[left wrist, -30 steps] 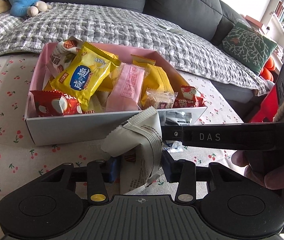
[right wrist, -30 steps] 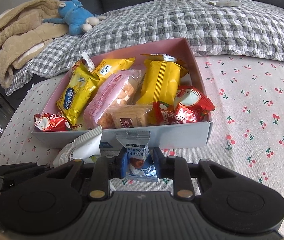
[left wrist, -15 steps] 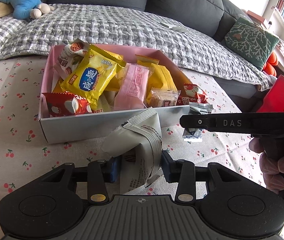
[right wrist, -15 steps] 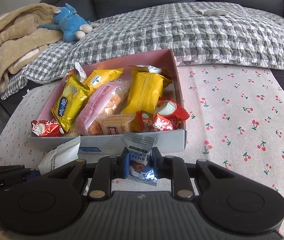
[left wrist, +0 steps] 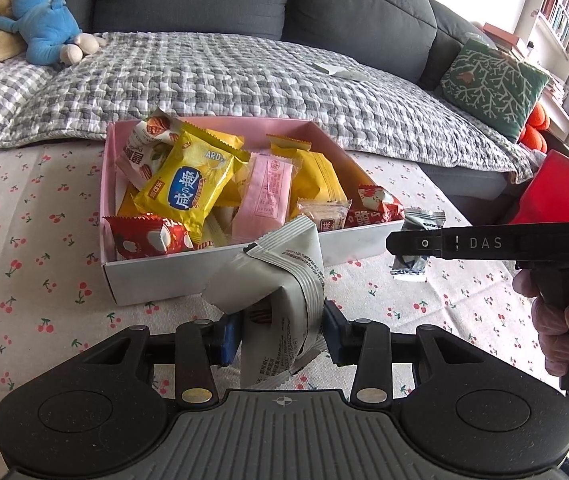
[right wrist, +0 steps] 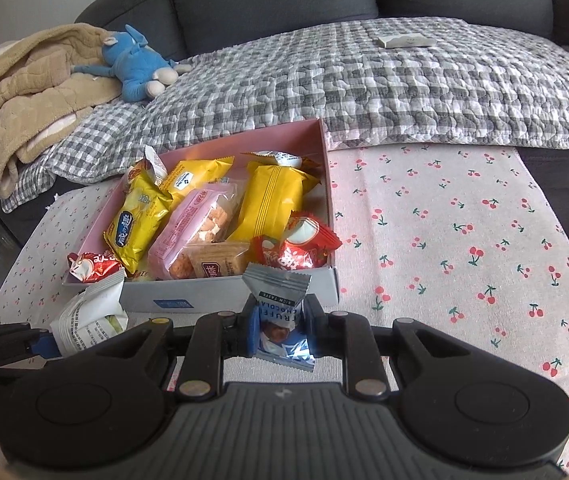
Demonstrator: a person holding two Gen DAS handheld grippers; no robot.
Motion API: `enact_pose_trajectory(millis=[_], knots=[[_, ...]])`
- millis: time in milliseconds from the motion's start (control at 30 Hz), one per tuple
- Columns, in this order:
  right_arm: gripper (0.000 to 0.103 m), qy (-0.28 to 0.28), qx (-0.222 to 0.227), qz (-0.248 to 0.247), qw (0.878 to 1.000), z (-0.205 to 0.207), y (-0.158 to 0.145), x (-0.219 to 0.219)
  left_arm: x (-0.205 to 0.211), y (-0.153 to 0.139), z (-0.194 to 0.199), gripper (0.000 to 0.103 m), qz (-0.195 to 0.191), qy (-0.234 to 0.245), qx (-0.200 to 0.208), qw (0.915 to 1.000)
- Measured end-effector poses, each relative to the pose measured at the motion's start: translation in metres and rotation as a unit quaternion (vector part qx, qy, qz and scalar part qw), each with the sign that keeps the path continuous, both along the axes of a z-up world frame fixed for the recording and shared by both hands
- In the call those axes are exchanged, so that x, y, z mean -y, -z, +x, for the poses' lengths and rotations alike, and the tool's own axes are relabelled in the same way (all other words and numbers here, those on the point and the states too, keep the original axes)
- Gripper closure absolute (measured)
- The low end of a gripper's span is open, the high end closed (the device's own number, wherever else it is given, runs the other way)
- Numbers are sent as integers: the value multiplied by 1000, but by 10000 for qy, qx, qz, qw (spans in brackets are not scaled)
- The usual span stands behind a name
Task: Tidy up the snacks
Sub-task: 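Carry both packets into the pink box and open both tools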
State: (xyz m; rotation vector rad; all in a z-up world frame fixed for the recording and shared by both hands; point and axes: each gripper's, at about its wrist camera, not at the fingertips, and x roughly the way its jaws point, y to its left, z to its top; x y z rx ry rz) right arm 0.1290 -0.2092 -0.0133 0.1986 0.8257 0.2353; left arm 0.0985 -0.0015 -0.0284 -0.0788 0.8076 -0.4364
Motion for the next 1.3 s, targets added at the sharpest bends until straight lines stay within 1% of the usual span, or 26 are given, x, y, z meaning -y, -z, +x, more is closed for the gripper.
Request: enact_pose_trajectory(millis=[233,367,467,667,733,933,1033,1100,1233,1300], knots=[[83,44,202,232,9995,4,-13,-2,-4,-22,2,64,-84,-156,267,9995],[83,158,323,451,9983,13,-18,-2,-1,-37,11,64,-7,-188,474,9987],[83,247,354,603,9972,21,-17,-1,3,-47,26,64,77,-213,545,9983],[83,375,356,927,9943,36,-13,3,16,-65,71,64,196,-264,626,9975],[83,490,279,1118,9921,41,-9,8,23,-67,85,64,241,-245,623,9975],[83,771,155,1756,9813,48,-1,22,46,-56,126,64,428,-180,337,9984],[83,788,121,1776,9809,49,0,22,53,-47,142,64,478,-223,153,9985],[80,812,125,1818,9799,50,0,23,57,-40,150,64,496,-282,56,9984],[78,867,158,1870,9784,50,-2,26,60,-32,161,62,475,-409,-41,9980],[73,916,160,1872,9779,50,-2,28,59,-29,164,62,436,-524,-44,9977]])
